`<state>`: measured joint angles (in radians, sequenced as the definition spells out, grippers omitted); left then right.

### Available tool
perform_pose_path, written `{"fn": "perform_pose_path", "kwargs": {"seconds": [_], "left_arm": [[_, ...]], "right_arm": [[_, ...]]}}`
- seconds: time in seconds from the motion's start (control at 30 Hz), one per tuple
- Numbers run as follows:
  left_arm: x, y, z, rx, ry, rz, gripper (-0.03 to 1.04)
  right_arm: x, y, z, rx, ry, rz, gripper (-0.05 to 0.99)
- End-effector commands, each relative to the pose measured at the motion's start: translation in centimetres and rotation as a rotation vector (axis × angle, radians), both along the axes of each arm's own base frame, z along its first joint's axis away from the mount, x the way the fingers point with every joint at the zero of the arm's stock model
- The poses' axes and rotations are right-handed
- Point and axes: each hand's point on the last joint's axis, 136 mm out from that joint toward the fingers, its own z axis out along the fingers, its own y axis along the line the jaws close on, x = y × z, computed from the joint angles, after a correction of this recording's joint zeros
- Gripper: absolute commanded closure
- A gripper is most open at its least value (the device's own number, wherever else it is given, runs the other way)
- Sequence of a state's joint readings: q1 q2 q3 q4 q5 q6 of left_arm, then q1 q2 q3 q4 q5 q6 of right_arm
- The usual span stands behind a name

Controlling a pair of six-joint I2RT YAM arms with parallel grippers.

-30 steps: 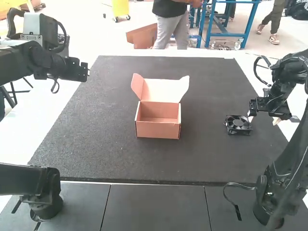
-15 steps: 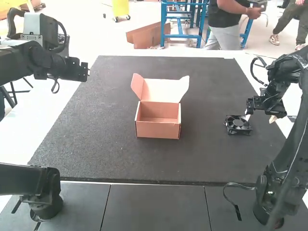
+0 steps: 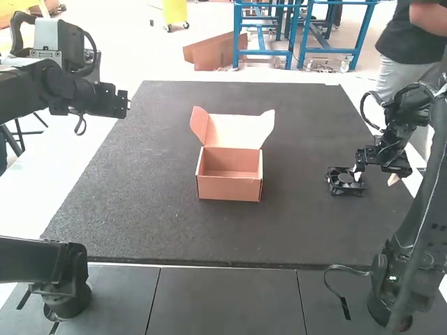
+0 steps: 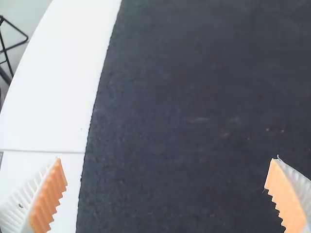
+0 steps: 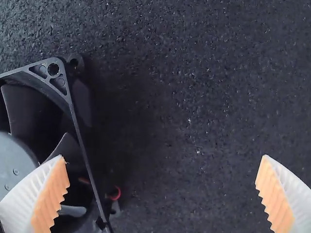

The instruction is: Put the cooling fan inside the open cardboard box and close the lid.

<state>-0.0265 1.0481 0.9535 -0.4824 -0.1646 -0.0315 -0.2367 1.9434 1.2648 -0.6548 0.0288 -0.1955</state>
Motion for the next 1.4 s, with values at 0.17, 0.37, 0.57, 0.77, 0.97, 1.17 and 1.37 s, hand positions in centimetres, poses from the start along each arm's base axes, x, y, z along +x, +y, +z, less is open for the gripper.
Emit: {"fn": "perform_pose_path", "kwargs": {"seconds": [0.17, 0.37, 0.57, 0.77, 0.97, 1.17, 1.37], "left_arm": [[0.5, -0.1, 1.5, -0.005, -0.038, 0.003, 0.04], [0.5, -0.1, 1.9, -0.005, -0.046, 0.003, 0.04], [0.5, -0.1, 2.1, -0.007, -0.048, 0.004, 0.04], [0.3, -0.1, 1.4, -0.005, -0.031, 0.004, 0.04], [0.2, -0.1, 0.0, -0.002, -0.01, 0.002, 0.04], [0.0, -0.2, -1.8, 0.006, 0.015, -0.004, 0.04], [-0.1, -0.1, -3.2, 0.006, 0.032, -0.004, 0.04]], "right_arm": [[-0.4, -0.5, -1.3, -0.045, 0.06, -0.011, 0.05], [-1.1, -0.4, -2.6, -0.035, 0.106, -0.011, 0.16], [-1.1, 1.2, -2.9, 0.063, 0.1, -0.054, 0.79], [1.5, 2.4, 1.9, 0.144, -0.029, -0.059, 0.95], [2.3, 3.4, 10.2, 0.193, -0.176, -0.099, 0.94], [0.1, 4.7, 16.4, 0.223, -0.267, -0.145, 0.94], [-0.8, 9.5, 20.7, 0.278, -0.36, -0.152, 0.94]]}}
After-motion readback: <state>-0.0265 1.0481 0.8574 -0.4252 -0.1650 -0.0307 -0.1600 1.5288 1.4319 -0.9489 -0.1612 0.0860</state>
